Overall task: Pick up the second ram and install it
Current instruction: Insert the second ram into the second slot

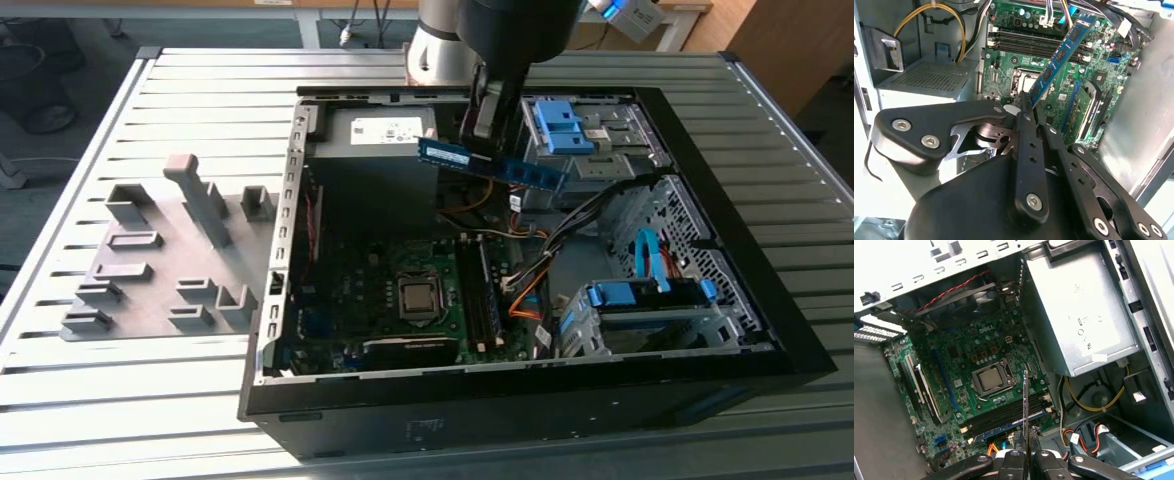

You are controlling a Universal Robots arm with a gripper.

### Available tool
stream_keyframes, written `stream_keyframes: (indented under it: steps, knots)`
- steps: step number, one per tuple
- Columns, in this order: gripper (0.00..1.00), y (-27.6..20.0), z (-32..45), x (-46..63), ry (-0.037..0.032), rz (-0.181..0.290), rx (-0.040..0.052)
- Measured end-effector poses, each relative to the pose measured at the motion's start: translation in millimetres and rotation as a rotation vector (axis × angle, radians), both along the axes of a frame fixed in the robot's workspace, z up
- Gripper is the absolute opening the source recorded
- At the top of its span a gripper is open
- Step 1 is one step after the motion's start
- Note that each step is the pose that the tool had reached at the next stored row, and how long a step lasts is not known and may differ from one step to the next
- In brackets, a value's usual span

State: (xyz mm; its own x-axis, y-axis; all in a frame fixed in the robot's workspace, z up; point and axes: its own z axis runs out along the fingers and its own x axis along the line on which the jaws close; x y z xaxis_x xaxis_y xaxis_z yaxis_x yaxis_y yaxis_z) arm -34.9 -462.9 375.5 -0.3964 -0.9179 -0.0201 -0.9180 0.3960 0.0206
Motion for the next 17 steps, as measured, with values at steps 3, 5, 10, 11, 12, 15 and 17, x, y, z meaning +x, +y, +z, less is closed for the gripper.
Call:
stream_keyframes:
  steps: [3,5,10,11,12,15,17]
  knots:
    - [0.14,0.0,-0.1,0.0,0.0,-0.028,0.0]
    - [0.14,0.0,-0.1,0.0,0.0,-0.046,0.0]
    - [0.14,0.0,-0.2,0.0,0.0,-0.084,-0.0001]
    - [0.14,0.0,-0.3,0.0,0.0,-0.092,-0.0001]
    - [0.14,0.0,-0.3,0.0,0.0,-0.1,0.0]
    - [0.14,0.0,-0.3,0.0,0.0,-0.122,0.0]
    - [0.14,0.0,-0.4,0.0,0.0,-0.136,-0.0001]
